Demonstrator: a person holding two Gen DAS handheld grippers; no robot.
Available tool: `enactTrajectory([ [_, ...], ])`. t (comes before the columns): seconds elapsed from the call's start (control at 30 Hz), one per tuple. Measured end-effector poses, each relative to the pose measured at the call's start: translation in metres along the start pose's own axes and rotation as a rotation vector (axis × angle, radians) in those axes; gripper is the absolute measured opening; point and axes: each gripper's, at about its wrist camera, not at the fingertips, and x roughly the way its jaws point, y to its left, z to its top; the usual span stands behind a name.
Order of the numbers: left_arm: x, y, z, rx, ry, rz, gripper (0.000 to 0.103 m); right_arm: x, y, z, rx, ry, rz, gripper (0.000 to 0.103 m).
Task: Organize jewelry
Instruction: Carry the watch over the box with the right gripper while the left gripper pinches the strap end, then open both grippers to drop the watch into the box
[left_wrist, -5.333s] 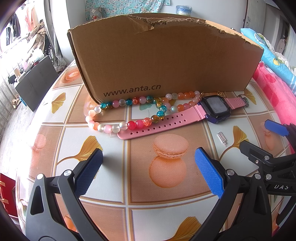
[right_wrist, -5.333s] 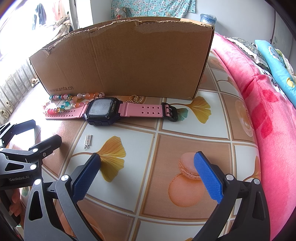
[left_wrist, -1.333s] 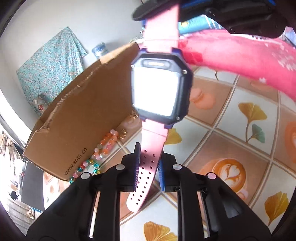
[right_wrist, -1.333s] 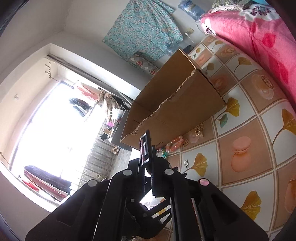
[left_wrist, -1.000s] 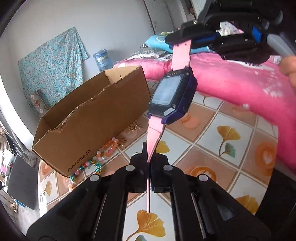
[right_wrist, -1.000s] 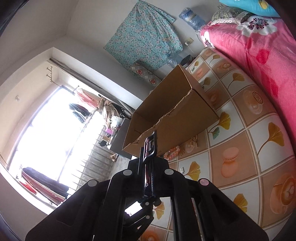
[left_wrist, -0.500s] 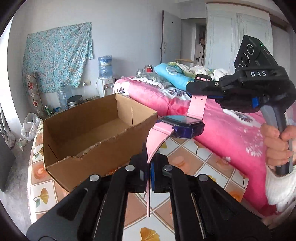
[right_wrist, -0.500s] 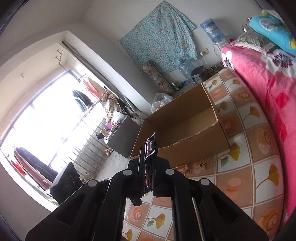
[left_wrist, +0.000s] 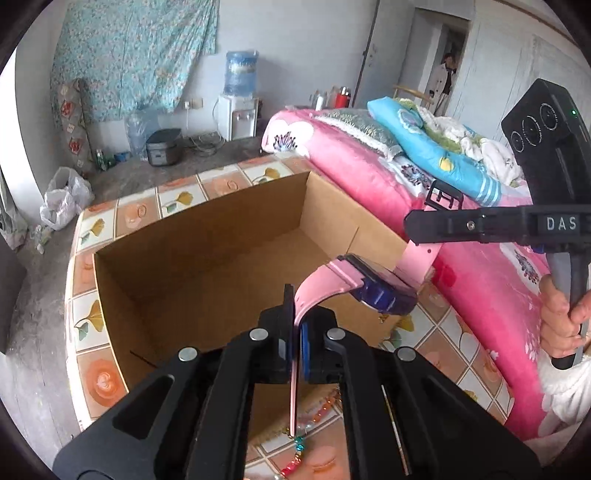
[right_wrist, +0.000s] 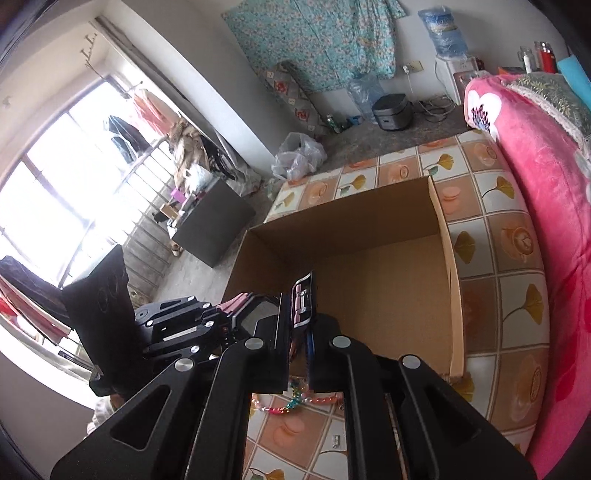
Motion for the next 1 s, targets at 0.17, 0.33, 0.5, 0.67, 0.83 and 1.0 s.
enactTrajectory([
  [0.17, 0.066, 0.039, 0.004, -0.093, 0.210, -0.035, 0.003, 0.052, -0.021, 0.015, 0.041, 0.159, -0.010, 0.009],
  [0.33, 0.111, 0.044, -0.002, -0.029, 0.395, 0.028, 0.003, 0.098, -0.038, 0.010, 0.051, 0.339, -0.056, 0.009],
  [0.5, 0.140, 0.047, -0.001, -0.067, 0.559, 0.044, 0.003, 0.145, -0.057, 0.010, 0.173, 0.546, -0.005, 0.010],
  [0.67, 0.168, 0.072, -0.001, -0.153, 0.703, 0.057, 0.003, 0.160, -0.064, 0.028, 0.199, 0.579, -0.094, 0.028],
  [0.83, 0.180, 0.091, -0.006, -0.226, 0.782, 0.063, 0.003, 0.163, -0.052, 0.041, 0.118, 0.567, -0.218, 0.043],
  [1.0, 0.181, 0.111, -0.006, -0.386, 0.801, -0.007, 0.004, 0.159, -0.034, 0.053, -0.015, 0.478, -0.325, 0.044],
])
